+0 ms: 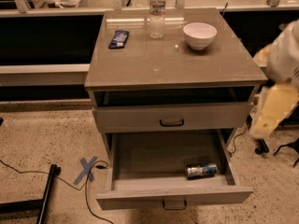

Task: Pick redbull can from middle drawer and place on counter

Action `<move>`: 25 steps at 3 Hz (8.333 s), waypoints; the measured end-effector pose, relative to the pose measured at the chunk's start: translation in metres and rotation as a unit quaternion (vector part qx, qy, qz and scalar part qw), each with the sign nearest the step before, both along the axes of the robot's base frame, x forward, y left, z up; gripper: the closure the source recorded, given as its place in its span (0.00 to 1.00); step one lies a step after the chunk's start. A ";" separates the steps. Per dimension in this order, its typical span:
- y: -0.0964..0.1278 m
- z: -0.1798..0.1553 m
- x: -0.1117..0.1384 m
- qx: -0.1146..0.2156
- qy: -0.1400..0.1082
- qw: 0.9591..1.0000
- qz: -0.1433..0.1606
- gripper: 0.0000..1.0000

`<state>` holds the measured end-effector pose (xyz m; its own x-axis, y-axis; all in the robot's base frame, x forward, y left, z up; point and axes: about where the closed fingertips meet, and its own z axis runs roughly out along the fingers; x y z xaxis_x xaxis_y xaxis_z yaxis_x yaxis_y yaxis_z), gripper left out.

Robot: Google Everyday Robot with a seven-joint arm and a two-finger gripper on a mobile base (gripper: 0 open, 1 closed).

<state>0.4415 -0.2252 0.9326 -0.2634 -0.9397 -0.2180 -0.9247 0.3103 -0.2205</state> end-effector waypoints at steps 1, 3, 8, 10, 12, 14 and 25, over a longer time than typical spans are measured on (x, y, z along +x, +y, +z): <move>-0.018 -0.073 -0.020 0.024 0.008 1.000 -0.012 0.00; -0.033 -0.110 -0.022 0.021 0.017 0.999 -0.026 0.00; -0.032 -0.325 0.045 0.099 0.077 0.991 -0.041 0.00; -0.028 -0.379 0.076 0.261 -0.001 0.965 -0.015 0.00; -0.042 -0.434 0.096 0.269 -0.002 0.963 -0.011 0.00; -0.033 -0.449 0.098 0.269 -0.002 0.963 0.014 0.00; 0.001 -0.383 0.041 0.284 -0.075 0.928 0.229 1.00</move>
Offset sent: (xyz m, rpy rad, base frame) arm -0.0152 -0.0130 -0.0575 0.0426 0.0133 -0.0254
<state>0.4825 -0.2240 0.5497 0.2090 -0.6679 -0.7143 -0.9604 -0.0026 -0.2785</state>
